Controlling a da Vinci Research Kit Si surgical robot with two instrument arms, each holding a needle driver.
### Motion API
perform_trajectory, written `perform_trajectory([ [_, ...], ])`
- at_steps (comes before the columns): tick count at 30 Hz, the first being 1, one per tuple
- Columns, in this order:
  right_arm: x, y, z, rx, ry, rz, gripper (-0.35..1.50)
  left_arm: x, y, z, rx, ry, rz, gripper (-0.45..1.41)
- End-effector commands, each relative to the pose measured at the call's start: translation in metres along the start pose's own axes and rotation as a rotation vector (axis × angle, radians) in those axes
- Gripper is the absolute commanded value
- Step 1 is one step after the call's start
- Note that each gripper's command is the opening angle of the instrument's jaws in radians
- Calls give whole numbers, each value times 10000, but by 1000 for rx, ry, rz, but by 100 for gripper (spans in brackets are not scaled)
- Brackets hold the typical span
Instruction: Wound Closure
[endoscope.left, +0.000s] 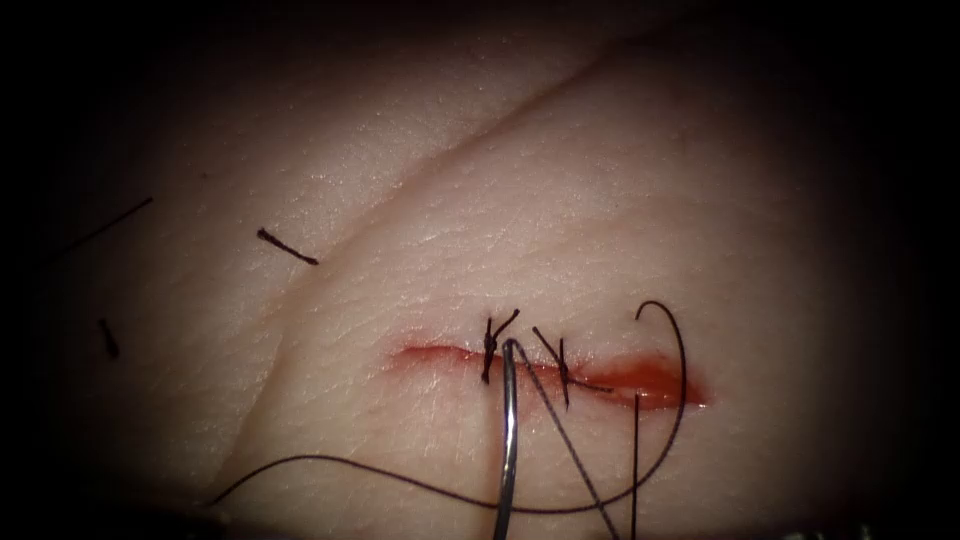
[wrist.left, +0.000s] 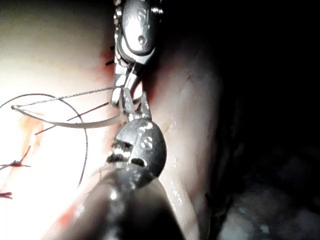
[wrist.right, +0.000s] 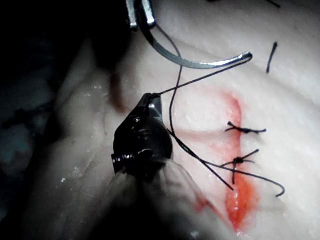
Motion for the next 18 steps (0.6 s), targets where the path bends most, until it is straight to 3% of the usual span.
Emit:
perform_trajectory([
  [1, 5, -2, 7, 0, 6, 6, -35, -3, 4, 4, 0, 3, 3, -45],
  [3, 4, 6, 6, -10, 10, 14, -35, 0, 4, 4, 1, 2, 1, -45],
  [4, 2, 11, 7, -16, 11, 19, 2, 1, 3, 3, 1, 2, 7, -45],
  [5, -4, 17, 8, -29, 17, 25, 69, 2, 0, 4, 3, 1, 3, -45],
  [6, -8, 21, 8, -39, 21, 34, 101, 3, -2, 4, 3, 1, 1, -45],
  [8, -15, 25, 8, -45, 26, 48, 130, 6, -11, 5, 5, -1, 5, -45],
  [10, -24, 28, 4, -55, 26, 66, 140, 13, -25, 6, 8, 1, 9, -45],
  [12, -40, 38, -17, -87, 30, 104, 140, 27, -63, 7, 36, 29, 19, -45],
  [18, -43, 59, -52, -123, 12, 159, 141, 30, -136, 7, 160, 38, 39, -45],
])
